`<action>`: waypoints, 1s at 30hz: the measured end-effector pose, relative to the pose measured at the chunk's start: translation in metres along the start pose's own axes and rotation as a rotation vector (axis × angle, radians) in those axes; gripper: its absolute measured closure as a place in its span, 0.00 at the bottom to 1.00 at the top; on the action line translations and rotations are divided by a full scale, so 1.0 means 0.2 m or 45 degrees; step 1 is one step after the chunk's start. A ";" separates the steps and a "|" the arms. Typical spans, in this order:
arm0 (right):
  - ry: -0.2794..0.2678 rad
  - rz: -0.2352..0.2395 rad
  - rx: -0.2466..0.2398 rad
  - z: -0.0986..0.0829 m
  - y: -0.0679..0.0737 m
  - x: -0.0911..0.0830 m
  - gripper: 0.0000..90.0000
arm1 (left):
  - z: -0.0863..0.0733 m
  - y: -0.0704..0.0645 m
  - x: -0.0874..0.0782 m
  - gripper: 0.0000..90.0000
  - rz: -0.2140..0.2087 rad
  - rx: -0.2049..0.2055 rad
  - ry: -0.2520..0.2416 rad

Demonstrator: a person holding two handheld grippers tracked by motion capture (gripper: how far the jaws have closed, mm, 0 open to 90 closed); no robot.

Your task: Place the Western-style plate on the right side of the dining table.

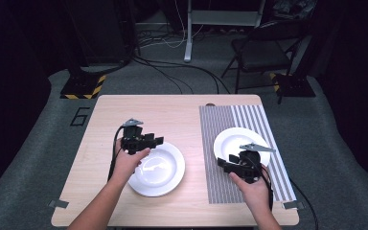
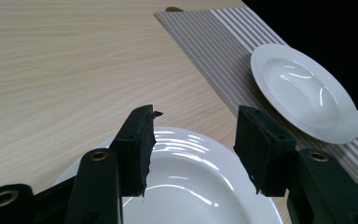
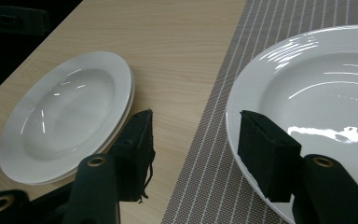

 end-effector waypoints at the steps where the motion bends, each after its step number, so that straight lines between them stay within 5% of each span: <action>1: -0.002 0.007 -0.012 0.00 0.01 0.01 0.49 | -0.01 0.01 -0.02 0.52 0.008 -0.003 -0.010; 21: 0.040 0.098 -0.250 -0.07 0.17 0.12 0.50 | -0.28 0.25 -0.33 0.48 0.209 -0.009 -0.023; 30: 0.074 0.135 -0.340 -0.16 0.19 0.23 0.52 | -0.37 0.35 -0.37 0.48 0.268 0.014 -0.049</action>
Point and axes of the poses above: each handheld gripper's, and its own axes: x roughly forward along the jaws, z roughly out of its top, y roughly to its left, the point moved 9 cm from there along x, roughly forward along the jaws, and after that the axes turned 11 degrees about -z, right-handed, at the moved point
